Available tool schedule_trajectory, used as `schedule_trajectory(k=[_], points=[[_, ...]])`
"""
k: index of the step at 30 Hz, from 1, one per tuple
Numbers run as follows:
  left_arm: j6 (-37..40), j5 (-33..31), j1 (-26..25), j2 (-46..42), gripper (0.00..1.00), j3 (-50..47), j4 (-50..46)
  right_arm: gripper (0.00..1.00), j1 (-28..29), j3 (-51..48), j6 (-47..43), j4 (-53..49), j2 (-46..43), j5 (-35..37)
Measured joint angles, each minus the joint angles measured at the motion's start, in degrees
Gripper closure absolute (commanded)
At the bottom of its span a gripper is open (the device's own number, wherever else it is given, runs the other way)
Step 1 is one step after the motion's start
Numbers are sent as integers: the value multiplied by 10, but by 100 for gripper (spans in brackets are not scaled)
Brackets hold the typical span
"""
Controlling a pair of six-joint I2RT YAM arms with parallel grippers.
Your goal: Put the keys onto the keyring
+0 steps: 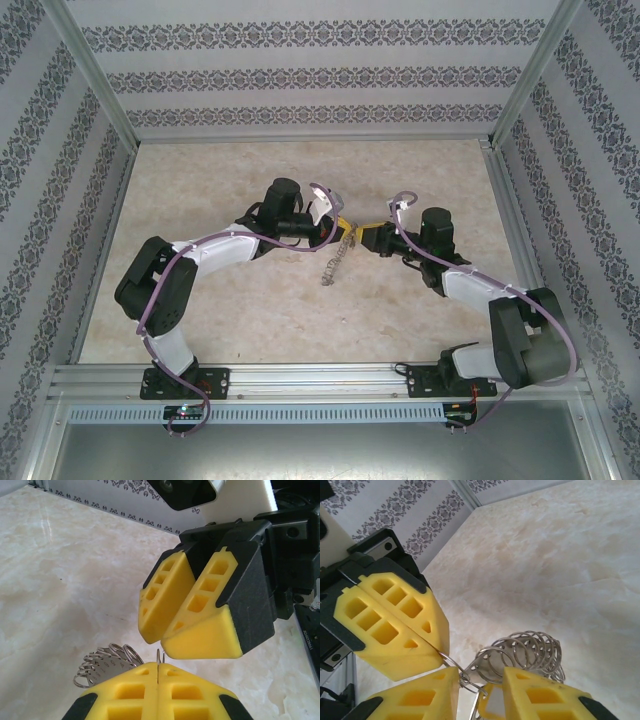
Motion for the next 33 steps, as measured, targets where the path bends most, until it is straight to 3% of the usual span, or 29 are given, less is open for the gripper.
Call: schedule_trajectory(k=[25, 33], points=[[0, 1, 0, 0, 100, 0, 0, 77, 11, 12, 2, 22, 30, -15], [0, 1, 1, 0, 100, 0, 0, 97, 11, 12, 5, 17, 30, -16]])
